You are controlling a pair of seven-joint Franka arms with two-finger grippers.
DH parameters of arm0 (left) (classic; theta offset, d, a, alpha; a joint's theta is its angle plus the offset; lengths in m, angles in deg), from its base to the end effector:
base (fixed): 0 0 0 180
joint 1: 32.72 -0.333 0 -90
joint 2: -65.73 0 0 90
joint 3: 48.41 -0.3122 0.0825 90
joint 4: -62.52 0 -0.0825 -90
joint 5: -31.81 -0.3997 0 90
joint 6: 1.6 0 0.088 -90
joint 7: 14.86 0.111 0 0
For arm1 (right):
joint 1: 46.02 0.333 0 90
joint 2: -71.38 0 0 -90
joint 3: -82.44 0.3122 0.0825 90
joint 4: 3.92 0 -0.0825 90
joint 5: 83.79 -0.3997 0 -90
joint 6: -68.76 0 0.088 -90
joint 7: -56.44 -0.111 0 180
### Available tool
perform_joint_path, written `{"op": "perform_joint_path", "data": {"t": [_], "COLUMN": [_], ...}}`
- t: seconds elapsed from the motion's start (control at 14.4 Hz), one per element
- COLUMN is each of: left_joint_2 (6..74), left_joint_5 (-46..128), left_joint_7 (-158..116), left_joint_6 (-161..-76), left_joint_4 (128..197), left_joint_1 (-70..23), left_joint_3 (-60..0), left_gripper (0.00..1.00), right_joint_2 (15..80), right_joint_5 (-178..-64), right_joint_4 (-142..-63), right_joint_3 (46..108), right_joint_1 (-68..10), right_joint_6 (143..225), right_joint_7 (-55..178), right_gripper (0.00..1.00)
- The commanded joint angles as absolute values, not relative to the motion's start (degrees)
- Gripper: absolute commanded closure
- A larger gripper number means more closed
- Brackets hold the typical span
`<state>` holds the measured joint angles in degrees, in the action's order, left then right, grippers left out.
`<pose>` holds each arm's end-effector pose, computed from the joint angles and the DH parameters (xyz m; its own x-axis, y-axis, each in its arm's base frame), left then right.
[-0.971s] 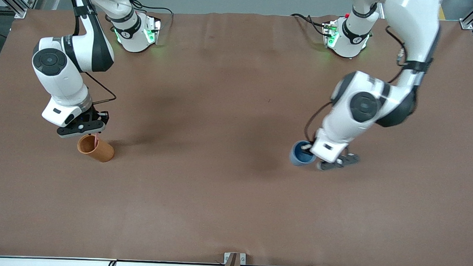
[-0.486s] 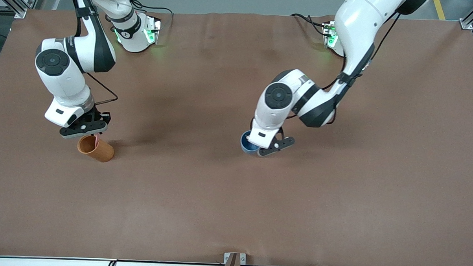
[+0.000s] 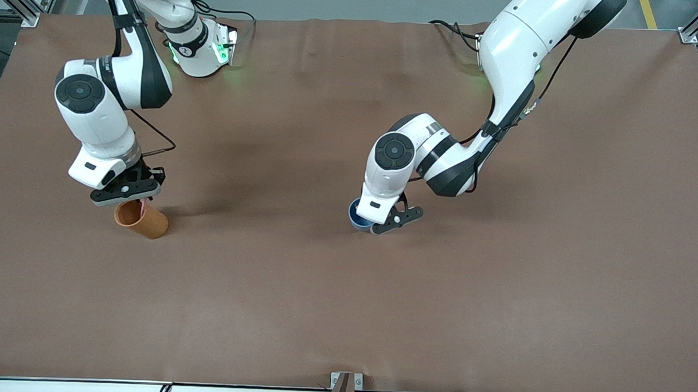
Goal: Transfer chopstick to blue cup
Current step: 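Slide the blue cup toward the table middle with the left gripper, then open the left gripper off the cup while the right gripper lifts the chopstick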
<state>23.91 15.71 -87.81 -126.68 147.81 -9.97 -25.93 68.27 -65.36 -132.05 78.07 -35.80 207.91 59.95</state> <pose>0.5512 -0.4740 0.2507 0.9139 0.4057 -0.0162 0.4060 -0.9133 0.0324 0.5542 0.0550 0.3413 0.9150 0.3926 0.0926 0.3607 -0.8992 0.2478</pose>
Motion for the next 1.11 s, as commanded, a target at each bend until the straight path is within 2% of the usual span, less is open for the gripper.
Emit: {"op": "perform_joint_path", "data": {"t": [0.0,0.07,0.14,0.21,0.35,0.49,0.62,0.83,1.04], "left_joint_2": [21.96,21.79,21.78,21.87,23.09,26.95,33.44,42.24,49.45], "left_joint_5": [12.74,12.56,12.56,12.56,12.47,12.56,12.99,20.00,28.88], "left_joint_7": [-91.49,-91.50,-91.50,-91.15,-90.88,-89.58,-84.33,-68.26,-49.47], "left_joint_6": [-127.19,-128.07,-128.51,-128.52,-128.00,-124.32,-120.01,-118.50,-112.45], "left_joint_4": [146.01,146.10,146.10,146.10,146.19,146.02,147.32,150.40,150.58], "left_joint_1": [-8.99,-8.81,-8.90,-9.07,-9.51,-9.95,-15.20,-19.44,-19.53], "left_joint_3": [-25.73,-25.73,-25.73,-25.65,-25.56,-25.91,-25.74,-28.09,-37.39], "left_gripper": [0.99,0.95,0.78,0.46,0.00,0.00,0.00,0.00,0.00], "right_joint_2": [68.04,68.04,68.13,68.22,68.39,68.66,70.32,72.43,72.88], "right_joint_5": [-63.93,-63.93,-64.02,-64.02,-64.02,-64.02,-64.02,-65.07,-73.82], "right_joint_4": [-132.50,-132.50,-132.50,-132.50,-132.32,-131.54,-130.05,-123.39,-111.19], "right_joint_3": [77.87,77.87,77.87,77.87,77.87,77.79,77.43,77.61,77.96], "right_joint_1": [-35.82,-35.82,-35.82,-35.82,-36.08,-36.17,-37.48,-38.46,-36.88], "right_joint_6": [209.04,209.03,208.86,208.77,208.33,207.89,205.97,195.46,180.78], "right_joint_7": [59.69,59.69,59.69,59.69,59.69,59.78,59.95,61.71,61.71], "right_gripper": [0.73,0.75,0.80,0.87,0.96,0.97,0.97,0.97,0.97]}}
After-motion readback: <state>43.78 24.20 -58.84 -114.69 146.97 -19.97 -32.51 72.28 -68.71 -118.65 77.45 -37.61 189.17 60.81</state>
